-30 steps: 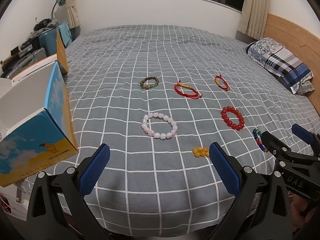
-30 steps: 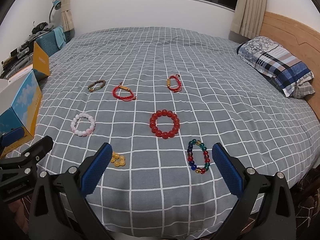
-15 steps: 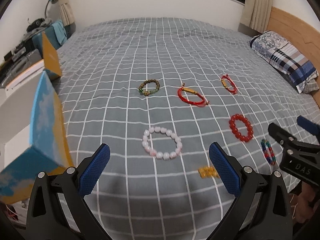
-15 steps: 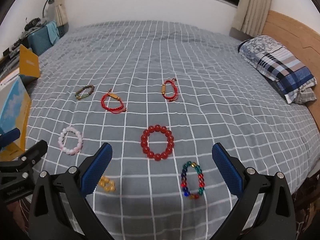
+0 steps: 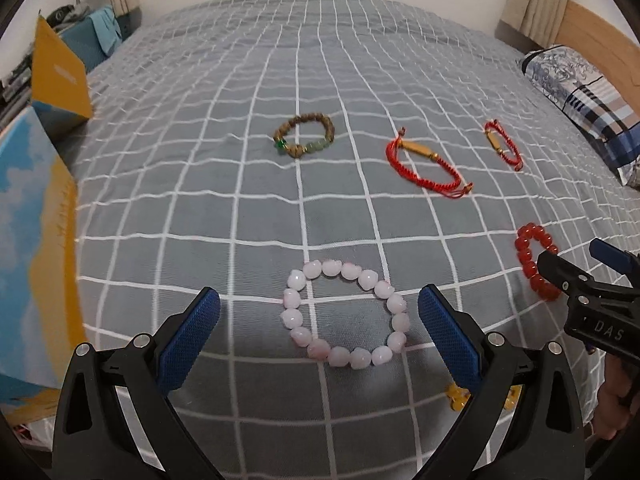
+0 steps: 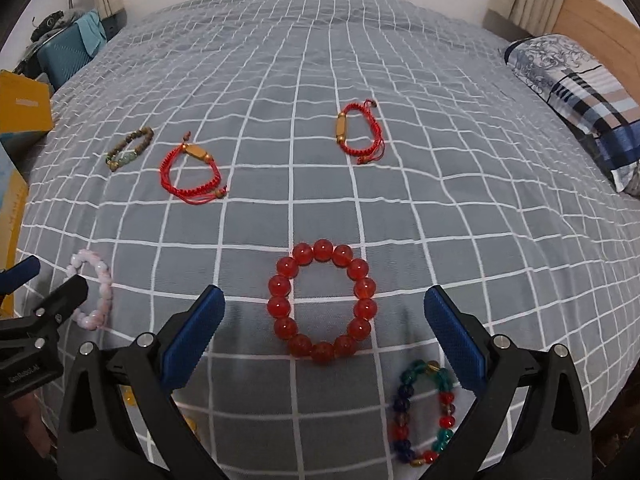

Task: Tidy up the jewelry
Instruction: 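Grasp the white-pink bead bracelet with the left tool while the right tool grasps the red bead bracelet, then carry both held bracelets over the white cardboard box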

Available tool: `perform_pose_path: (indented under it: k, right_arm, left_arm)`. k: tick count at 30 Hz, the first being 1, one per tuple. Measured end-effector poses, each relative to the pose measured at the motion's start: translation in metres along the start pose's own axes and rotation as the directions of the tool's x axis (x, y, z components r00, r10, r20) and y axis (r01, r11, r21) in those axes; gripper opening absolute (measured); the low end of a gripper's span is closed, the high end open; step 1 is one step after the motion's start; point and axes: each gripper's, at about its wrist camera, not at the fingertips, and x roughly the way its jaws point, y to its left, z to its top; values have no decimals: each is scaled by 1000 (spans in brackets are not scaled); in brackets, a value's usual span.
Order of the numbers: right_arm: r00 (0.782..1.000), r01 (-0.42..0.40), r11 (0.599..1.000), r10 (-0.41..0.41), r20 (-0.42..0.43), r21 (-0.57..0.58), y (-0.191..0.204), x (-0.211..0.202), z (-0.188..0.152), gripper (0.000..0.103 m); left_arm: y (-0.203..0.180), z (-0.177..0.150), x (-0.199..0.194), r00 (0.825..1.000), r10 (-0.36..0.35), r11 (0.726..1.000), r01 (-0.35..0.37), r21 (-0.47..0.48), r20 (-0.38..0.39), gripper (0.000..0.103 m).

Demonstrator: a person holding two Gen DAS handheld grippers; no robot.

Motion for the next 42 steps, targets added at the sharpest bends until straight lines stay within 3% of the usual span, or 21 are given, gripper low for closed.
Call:
perform_pose_path:
  k: [3,5,7,10,12,14,17,18,19,42]
  right_arm:
    - [1000,-6,1000,6,-12,-2,0,9,-1,96]
    - [1000,-9,1000,9,-28,-5,0,15,-3,87]
    - [998,-24,1000,23,-58,-7,1,23,-5,76]
    - [995,-47,999,46,-88,-5,3,28,-7,59]
    - [994,-58,998,57,-92,-13,4,28,-7,45]
    - [992,-76,997,75,-98,-2,3,27,-8,33]
    - [992,-79,997,80,-97,17,-1,26,-9,25]
    - [992,-83,996,85,-92,24,-2,24,-9,23]
    - [993,-84,996,86,-77,31,-3,20,-10,13]
    - [994,-95,995,93,64,34,-8,-26,-4,13]
  left_arm:
    - [-2,-2,11,1000,-15,1000,15,-1,-19,92]
    - [-6,-5,20,999,-23,1000,23,1,-45,81]
    - [-7,-7,21,999,-11,1000,12,6,-43,77]
    - [-7,-9,21,999,-12,1000,12,4,-39,61]
    - [-5,-9,20,998,-35,999,35,1,-44,39]
    - [-4,-10,19,997,-55,998,55,1,-52,27]
    - [-3,-11,17,996,-72,997,72,2,-50,13]
    - [-3,-11,15,996,-74,997,75,3,-49,11]
    - [-3,-11,13,996,-81,997,81,0,-45,11]
    - [1,-3,-45,984,-156,988,157,1,86,11]
